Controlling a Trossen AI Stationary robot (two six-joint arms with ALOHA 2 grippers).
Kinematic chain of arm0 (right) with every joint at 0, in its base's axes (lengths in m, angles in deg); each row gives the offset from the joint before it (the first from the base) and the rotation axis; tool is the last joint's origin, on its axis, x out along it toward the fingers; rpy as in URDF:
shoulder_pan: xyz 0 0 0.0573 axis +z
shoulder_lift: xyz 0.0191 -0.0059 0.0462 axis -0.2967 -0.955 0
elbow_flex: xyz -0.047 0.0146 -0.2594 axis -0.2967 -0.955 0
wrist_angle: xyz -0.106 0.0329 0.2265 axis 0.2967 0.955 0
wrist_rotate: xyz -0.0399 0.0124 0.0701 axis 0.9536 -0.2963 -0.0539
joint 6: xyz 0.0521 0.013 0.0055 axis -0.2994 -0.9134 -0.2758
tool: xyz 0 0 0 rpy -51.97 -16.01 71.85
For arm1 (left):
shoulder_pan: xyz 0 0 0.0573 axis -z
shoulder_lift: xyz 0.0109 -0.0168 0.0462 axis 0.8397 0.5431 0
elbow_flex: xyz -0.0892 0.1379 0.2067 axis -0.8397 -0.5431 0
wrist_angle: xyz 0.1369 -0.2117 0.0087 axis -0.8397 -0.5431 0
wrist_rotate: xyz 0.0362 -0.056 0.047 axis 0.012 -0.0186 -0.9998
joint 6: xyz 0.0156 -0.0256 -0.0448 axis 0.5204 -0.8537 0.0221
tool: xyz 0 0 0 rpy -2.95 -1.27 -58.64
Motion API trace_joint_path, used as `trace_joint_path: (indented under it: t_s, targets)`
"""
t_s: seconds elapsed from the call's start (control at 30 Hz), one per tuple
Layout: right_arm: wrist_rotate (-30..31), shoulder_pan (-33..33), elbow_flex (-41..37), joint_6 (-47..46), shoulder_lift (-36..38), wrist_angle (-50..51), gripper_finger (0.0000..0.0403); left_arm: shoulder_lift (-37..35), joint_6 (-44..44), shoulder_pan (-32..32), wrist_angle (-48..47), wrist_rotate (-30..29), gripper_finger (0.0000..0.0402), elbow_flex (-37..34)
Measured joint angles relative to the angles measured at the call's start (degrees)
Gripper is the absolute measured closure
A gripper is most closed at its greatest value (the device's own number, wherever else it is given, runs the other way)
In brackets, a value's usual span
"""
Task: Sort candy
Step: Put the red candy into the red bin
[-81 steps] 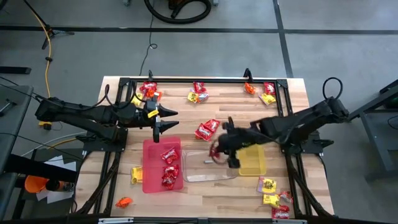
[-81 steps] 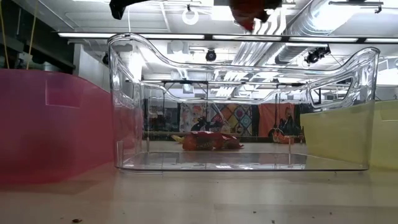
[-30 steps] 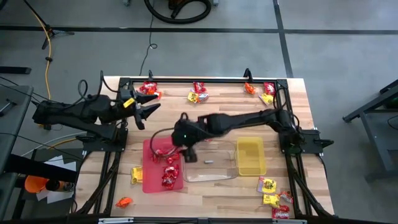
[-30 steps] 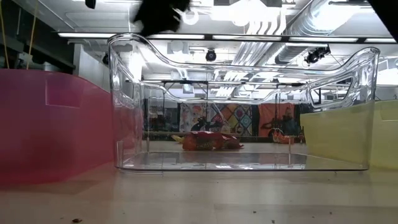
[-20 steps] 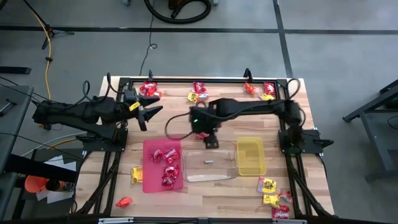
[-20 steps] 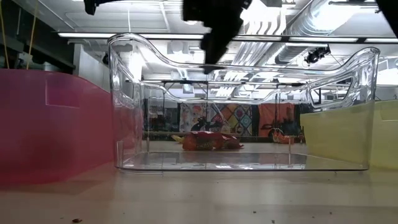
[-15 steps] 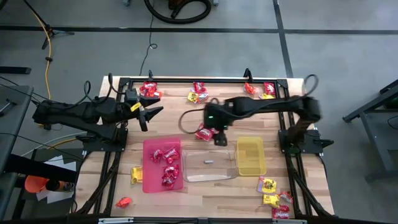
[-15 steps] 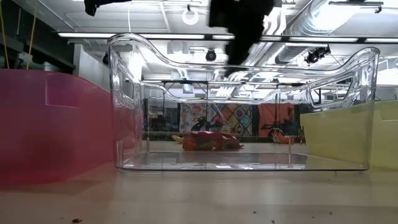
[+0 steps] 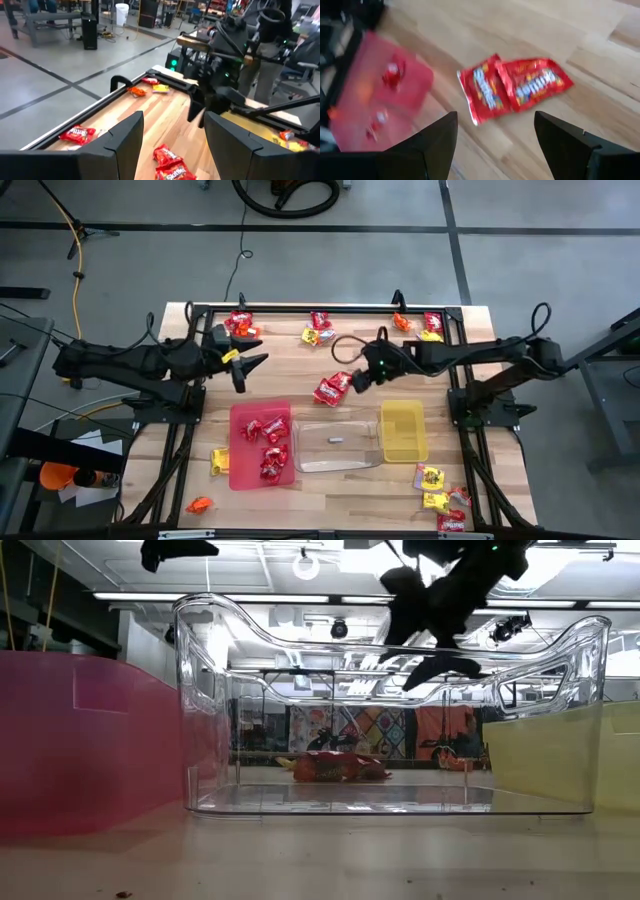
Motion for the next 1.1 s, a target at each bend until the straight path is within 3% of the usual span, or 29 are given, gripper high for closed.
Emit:
trace_joint_path:
  t_s: [0.23, 0.63, 1.1]
  targets:
    - [0.02, -3.6, 3.38, -3.99, -4.28, -1.74, 0.0144, 3.16, -3.82, 0.0, -0.17, 0.82, 0.0204, -0.02]
    - [-1.47, -4.21, 3.77, -17.87, -13.75, -1.45, 0.0144, 3.53, -5.95, 0.01, -0.41, 2.12, 0.0204, -0.02]
    - [-0.16, -4.19, 3.73, -23.39, -24.23, -8.3, 0.0144, 3.54, -7.57, 0.0, -3.36, 1.46, 0.0204, -0.02]
